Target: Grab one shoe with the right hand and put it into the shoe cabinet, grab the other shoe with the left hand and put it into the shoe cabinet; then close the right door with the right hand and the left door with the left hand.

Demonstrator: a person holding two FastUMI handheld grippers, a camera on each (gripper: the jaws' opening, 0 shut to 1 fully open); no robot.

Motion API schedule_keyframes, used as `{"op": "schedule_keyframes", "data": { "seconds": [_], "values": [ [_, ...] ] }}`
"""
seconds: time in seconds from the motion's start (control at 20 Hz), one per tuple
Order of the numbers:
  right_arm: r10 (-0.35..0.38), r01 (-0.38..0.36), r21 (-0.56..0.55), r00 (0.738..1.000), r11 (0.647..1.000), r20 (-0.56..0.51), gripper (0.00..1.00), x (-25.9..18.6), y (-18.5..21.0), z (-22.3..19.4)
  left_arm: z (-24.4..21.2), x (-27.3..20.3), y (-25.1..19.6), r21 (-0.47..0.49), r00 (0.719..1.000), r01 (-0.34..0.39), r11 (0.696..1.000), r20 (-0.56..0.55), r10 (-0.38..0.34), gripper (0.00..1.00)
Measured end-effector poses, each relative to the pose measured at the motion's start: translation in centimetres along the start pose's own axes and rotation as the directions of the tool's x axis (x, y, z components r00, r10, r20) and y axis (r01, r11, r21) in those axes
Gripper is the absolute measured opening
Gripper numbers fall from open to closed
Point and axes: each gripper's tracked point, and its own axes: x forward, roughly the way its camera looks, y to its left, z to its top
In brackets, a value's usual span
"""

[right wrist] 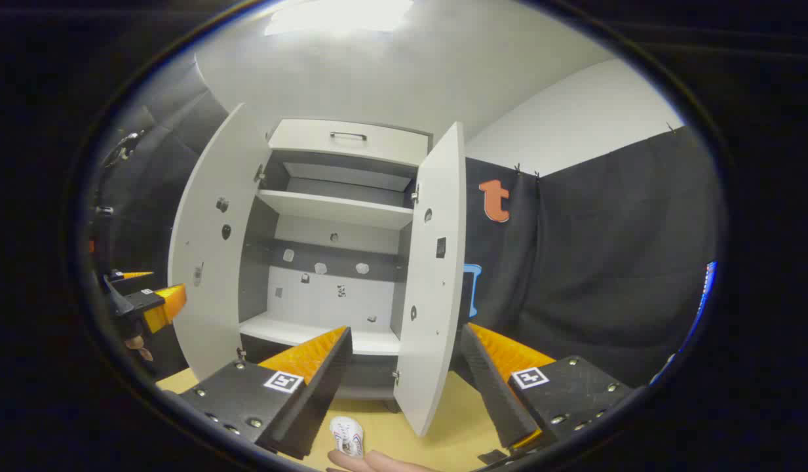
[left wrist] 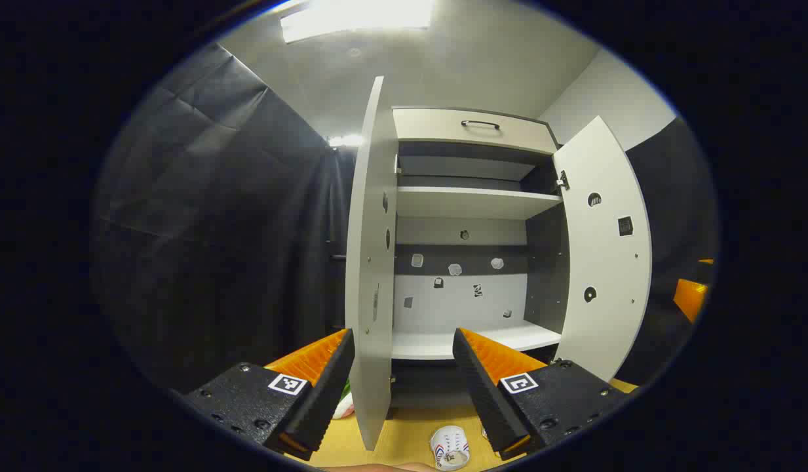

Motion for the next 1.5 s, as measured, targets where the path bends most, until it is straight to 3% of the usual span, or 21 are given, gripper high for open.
{"op": "schedule_keyframes", "data": {
  "seconds": [0.35, 0.9, 1.0, 1.05, 1.25, 1.5],
  "values": [
    [0.012, -0.012, 0.024, 1.000, 1.000, -0.016, 1.00, -0.4, 1.4, -1.1, -1.7, -1.0, -1.4, -0.015, 0.998, 0.067, 0.998, -0.020, -0.067, 0.92],
    [0.029, -0.024, 0.045, 0.993, 0.999, -0.114, 0.96, 0.1, 1.5, -6.1, -1.3, -2.5, -2.2, -0.018, 0.995, 0.100, 0.995, 0.019, -0.100, 0.92],
    [0.033, -0.028, 0.035, 0.989, 0.999, -0.141, 1.00, 0.6, 1.9, -7.8, -1.8, -2.9, -2.2, -0.026, 0.994, 0.112, 0.993, 0.006, -0.112, 0.92],
    [0.039, -0.034, 0.036, 0.987, 0.999, -0.158, 0.96, 0.9, 2.2, -8.7, -1.9, -3.0, -2.2, -0.031, 0.993, 0.118, 0.993, 0.005, -0.117, 0.92],
    [0.064, -0.055, 0.049, 0.977, 0.997, -0.204, 1.00, 2.5, 3.1, -12.6, -2.1, -3.2, -1.6, -0.032, 0.994, 0.112, 0.993, 0.008, -0.112, 0.92],
    [0.140, -0.113, 0.099, 0.934, 0.989, -0.329, 0.97, 4.0, 5.5, -20.8, -2.7, -3.7, -1.2, -0.030, 0.994, 0.113, 0.993, 0.012, -0.112, 0.92]
  ]
}}
